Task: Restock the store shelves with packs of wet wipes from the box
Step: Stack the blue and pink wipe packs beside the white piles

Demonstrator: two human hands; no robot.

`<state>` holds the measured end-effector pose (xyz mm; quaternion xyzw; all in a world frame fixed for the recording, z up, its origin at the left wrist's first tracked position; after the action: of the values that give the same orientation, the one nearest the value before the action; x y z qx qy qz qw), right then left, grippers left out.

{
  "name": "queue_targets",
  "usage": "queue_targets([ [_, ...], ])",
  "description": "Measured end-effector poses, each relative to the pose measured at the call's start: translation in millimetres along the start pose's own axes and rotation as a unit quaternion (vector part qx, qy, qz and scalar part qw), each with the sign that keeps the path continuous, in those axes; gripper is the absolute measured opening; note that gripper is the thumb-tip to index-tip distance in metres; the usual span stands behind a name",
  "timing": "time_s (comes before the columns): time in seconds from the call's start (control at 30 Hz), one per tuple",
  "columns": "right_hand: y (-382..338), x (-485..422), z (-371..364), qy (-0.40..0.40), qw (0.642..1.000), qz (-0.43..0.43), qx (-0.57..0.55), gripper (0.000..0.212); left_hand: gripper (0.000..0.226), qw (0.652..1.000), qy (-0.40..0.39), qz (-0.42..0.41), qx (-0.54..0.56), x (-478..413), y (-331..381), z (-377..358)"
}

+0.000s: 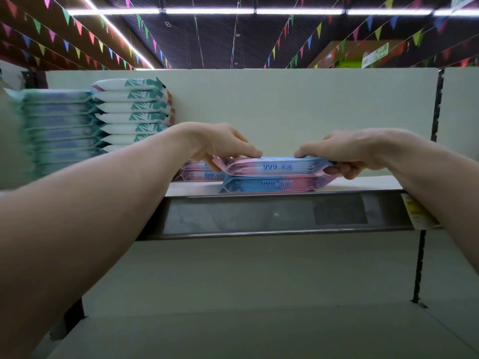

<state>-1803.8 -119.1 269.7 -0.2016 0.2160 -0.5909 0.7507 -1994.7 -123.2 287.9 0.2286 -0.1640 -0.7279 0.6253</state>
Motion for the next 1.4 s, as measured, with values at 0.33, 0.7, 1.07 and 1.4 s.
queue_targets([
  [0.33,2,4,-6,-0.045,0.999,-0.011,0.018,0.052,0.095,0.984,-0.13,0.117,-0.027,20,-11,-12],
  [0.7,-7,6,-9,-0.06,0.998,0.021,-0.029,0.037,0.084,0.985,-0.15,0.09,-0.009,24,-9,-7],
  [1.07,-11,10,-14,-0.1,0.993,0.039,-0.047,0.035,0.093,0.987,-0.12,0.107,0.015,21,-16,-1],
  [1.4,-24,2,-7,-0.083,0.983,0.03,-0.163,0.019,0.054,0.985,-0.039,0.135,0.103,20,-11,11],
])
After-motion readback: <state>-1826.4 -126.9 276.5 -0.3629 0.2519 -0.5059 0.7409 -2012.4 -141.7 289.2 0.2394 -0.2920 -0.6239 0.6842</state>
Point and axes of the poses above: each hand's wrist, its own x-axis away from the middle knuckle, its own z-axis out of the back of the hand, y = z × x, the point moved 8 cm from there along -x, towards the middle knuckle, and after that the axes turned 2 degrees about -y, right-handed, at the moved point
